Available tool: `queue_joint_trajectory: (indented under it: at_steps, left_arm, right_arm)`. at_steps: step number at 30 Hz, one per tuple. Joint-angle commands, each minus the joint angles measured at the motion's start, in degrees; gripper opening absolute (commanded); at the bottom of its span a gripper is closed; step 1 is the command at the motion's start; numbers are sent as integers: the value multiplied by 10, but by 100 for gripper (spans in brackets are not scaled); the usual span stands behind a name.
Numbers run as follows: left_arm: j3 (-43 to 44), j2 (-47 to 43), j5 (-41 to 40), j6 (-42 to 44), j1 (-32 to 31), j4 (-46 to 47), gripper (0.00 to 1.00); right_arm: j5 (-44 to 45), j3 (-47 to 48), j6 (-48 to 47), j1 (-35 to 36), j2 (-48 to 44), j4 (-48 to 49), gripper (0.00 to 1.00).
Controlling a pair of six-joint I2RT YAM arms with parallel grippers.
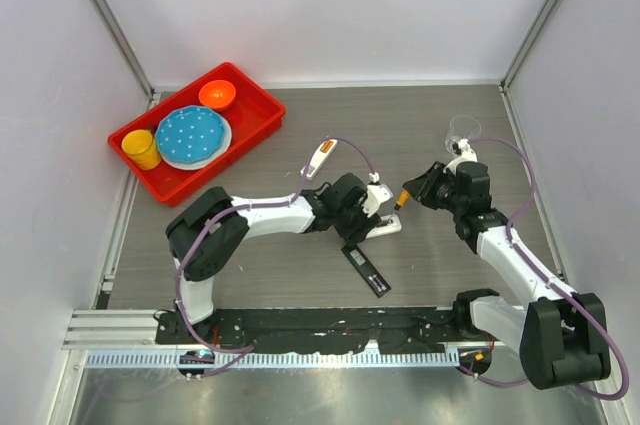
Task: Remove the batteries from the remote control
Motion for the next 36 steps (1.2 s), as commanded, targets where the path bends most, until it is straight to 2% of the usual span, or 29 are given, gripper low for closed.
queue_joint_trajectory:
  at_steps: [1, 6, 10, 19, 22, 30, 34, 36]
  left_arm:
    - [12, 1, 4, -38, -10, -12, 42]
    - [-12, -12, 6, -42, -15, 4, 59]
    - [-18, -15, 27, -42, -15, 9, 65]
    - [-22, -17, 62, -31, -20, 11, 67]
    - [-21, -17, 62, -30, -23, 10, 65]
    - [-14, -7, 21, -32, -24, 3, 54]
    - [-10, -3, -29, -40, -24, -2, 55]
    - [-10, -4, -50, -39, -24, -4, 60]
  right_arm:
    - [34, -12, 5, -2, -17, 68, 1]
    - [39, -19, 3, -2, -18, 96, 1]
    - [39, -14, 0, -2, -10, 96, 1]
    - [50, -14, -15, -2, -14, 90, 1]
    - [52, -16, -26, -2, -21, 90, 1]
    - [45, -28, -47, -1, -30, 113, 1]
    - [43, -28, -49, 0, -32, 115, 1]
    - [40, -30, -48, 0, -32, 117, 1]
